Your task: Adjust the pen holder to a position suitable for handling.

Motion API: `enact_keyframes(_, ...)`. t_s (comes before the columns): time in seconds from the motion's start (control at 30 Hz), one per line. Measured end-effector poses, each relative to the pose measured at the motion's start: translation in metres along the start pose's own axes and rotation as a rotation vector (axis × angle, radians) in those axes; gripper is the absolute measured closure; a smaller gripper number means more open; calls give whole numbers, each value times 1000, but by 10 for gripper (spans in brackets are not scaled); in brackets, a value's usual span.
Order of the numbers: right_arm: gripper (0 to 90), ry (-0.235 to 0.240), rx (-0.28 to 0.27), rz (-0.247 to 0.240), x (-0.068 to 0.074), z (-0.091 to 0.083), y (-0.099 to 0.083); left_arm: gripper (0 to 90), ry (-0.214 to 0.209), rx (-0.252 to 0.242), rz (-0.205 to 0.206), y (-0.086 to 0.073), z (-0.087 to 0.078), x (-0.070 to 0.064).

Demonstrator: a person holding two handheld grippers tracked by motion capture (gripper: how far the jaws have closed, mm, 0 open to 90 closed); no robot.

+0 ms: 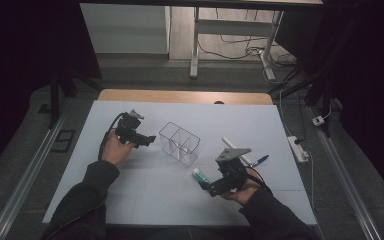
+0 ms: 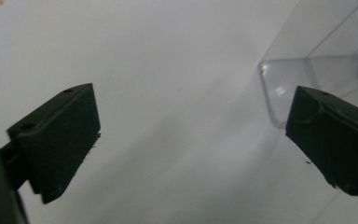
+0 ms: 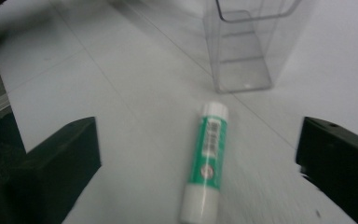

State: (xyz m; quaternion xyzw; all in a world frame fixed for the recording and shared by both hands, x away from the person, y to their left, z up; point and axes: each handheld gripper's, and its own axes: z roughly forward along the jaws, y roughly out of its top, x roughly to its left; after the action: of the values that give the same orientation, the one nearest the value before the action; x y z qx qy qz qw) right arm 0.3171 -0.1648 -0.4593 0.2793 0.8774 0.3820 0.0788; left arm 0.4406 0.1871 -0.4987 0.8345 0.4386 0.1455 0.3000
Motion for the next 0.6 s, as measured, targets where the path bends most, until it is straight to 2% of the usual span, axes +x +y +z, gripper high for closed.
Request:
enact_keyframes(0.03, 109, 10, -3, -10, -2, 8, 6, 58, -1, 19, 7, 1, 4, 1)
enact_keyframes(0.1, 206, 11, 1, -9, -6, 16, 11, 43, -11, 23, 13, 1, 8, 1)
enact_keyframes(0.13, 206, 11, 1, -9, -6, 16, 11, 43, -11, 23, 13, 1, 8, 1)
enact_keyframes(0.17, 276, 12, 4, -14, -8, 19, 12, 43, -18, 16, 6, 2, 9, 1)
enact_keyframes(0.2, 365, 7, 13, -21, -12, 25, 15, 118, -13, 7, 14, 2, 11, 0)
enact_keyframes(0.23, 434, 13, 22, -19, -14, 27, 16, 150, -13, 7, 14, 2, 11, 0)
enact_keyframes(0.27, 492, 27, 32, -25, -16, 30, 17, 220, -11, 4, 20, 3, 11, 0)
enact_keyframes(0.3, 531, 30, 34, -25, -17, 33, 18, 319, -37, -10, 33, 5, 12, 0)
enact_keyframes(0.33, 611, 32, 40, -32, -18, 35, 19, 386, -37, -10, 33, 5, 12, 0)
enact_keyframes(0.37, 669, 45, 46, -46, -19, 37, 20, 469, -67, -19, 49, 8, 13, 0)
enact_keyframes(0.43, 776, 40, 50, -66, -18, 41, 23, 599, -91, -29, 55, 12, 16, -2)
enact_keyframes(0.47, 826, 53, 53, -76, -18, 43, 25, 677, -111, -35, 64, 14, 18, -3)
enact_keyframes(0.53, 893, 46, 59, -102, -17, 47, 28, 792, -110, -32, 79, 16, 19, -5)
enact_keyframes(0.57, 894, 48, 55, -106, -17, 50, 29, 863, -139, -35, 93, 19, 22, -8)
enact_keyframes(0.6, 894, 48, 55, -106, -17, 50, 29, 887, -139, -35, 93, 19, 22, -8)
